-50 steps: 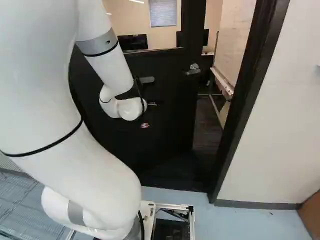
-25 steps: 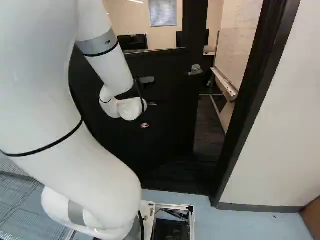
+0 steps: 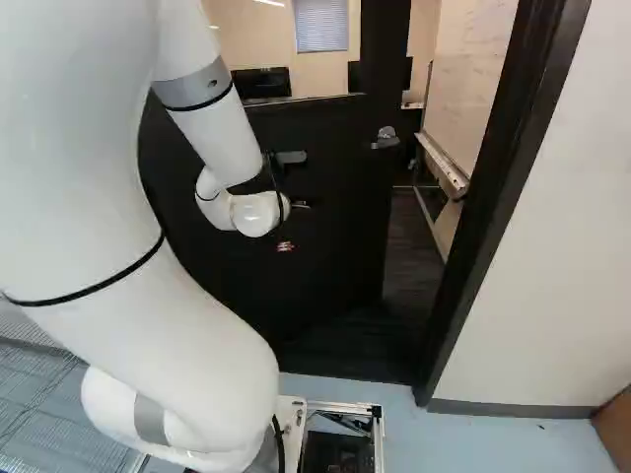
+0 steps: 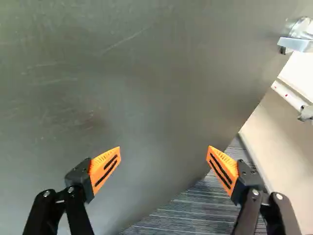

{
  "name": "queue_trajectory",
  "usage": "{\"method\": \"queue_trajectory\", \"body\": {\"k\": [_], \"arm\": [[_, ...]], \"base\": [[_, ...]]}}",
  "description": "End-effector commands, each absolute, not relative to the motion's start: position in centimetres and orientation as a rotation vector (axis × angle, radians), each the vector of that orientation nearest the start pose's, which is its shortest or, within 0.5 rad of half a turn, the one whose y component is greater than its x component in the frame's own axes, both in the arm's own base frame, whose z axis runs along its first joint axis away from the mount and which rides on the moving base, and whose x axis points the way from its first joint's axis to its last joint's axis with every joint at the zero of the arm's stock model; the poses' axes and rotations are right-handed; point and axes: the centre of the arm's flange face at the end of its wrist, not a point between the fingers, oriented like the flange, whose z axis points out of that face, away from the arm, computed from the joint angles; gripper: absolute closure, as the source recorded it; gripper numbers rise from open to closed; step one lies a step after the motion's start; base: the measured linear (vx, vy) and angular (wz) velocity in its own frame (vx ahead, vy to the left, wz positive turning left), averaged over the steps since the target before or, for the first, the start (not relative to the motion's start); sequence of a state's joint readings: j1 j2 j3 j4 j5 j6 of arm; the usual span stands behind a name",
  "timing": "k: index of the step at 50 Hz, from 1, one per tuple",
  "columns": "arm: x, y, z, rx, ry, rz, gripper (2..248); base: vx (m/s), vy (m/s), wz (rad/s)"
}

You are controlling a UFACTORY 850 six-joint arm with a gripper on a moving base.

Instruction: Open the door and move inside

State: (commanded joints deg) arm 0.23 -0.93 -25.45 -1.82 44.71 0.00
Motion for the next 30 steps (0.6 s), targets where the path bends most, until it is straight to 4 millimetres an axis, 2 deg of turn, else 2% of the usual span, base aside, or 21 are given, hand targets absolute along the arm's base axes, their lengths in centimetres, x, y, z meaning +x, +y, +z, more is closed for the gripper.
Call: {"method": "queue_trajectory", "body": {"k": [30], "arm": [[43.4, 1.8, 40.6, -2.475, 0.152, -1.918, 3]], "base": [[0.000, 0.000, 0.000]]}}
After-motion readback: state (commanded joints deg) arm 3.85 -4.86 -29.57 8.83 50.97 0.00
